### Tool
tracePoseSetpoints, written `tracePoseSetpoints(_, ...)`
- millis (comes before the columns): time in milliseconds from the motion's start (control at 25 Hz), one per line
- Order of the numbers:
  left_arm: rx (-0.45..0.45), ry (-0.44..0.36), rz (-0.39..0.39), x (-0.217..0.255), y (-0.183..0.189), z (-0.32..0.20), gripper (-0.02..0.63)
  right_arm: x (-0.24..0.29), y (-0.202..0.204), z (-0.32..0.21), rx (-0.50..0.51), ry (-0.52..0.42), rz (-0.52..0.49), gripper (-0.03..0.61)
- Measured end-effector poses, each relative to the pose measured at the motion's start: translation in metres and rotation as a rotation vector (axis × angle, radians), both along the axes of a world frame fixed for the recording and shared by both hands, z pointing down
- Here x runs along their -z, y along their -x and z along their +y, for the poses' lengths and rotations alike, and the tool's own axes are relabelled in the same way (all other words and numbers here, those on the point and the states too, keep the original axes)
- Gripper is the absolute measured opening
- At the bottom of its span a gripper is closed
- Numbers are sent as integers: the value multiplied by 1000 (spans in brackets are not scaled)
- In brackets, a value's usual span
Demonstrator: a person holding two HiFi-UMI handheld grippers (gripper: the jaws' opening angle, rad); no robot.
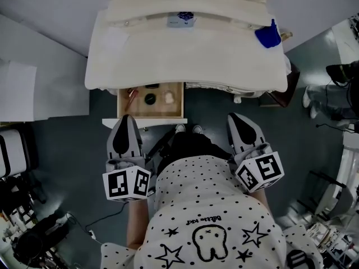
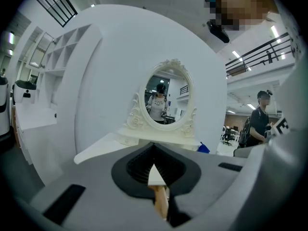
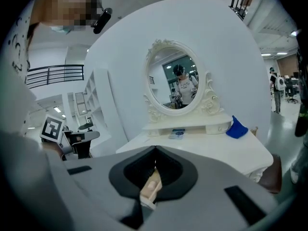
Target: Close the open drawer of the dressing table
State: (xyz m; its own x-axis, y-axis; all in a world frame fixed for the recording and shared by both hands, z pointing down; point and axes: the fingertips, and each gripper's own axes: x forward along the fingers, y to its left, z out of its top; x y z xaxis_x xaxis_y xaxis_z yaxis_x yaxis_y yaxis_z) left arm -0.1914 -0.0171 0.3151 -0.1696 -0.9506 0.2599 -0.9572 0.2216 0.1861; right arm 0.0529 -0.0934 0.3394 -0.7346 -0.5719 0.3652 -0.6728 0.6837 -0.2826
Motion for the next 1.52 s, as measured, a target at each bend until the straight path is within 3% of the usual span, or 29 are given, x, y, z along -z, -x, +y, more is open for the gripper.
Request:
tracePoseSetpoints(1080,-18,43,6,-14,7,-2,12,-3,2,-3,-8,16,18,9)
tracePoseSetpoints(1200,-89,144,2,-41,8,3,12,-6,2,-1,-10,19,21,9)
tracePoseSetpoints(1360,-181,391,71,-105,12,27,15,-8,-2,2,-26,26,32,9)
tracePoseSetpoints(1520,-188,581,198,-169,25,64,146,-8,-6,6,-52,27,48,9)
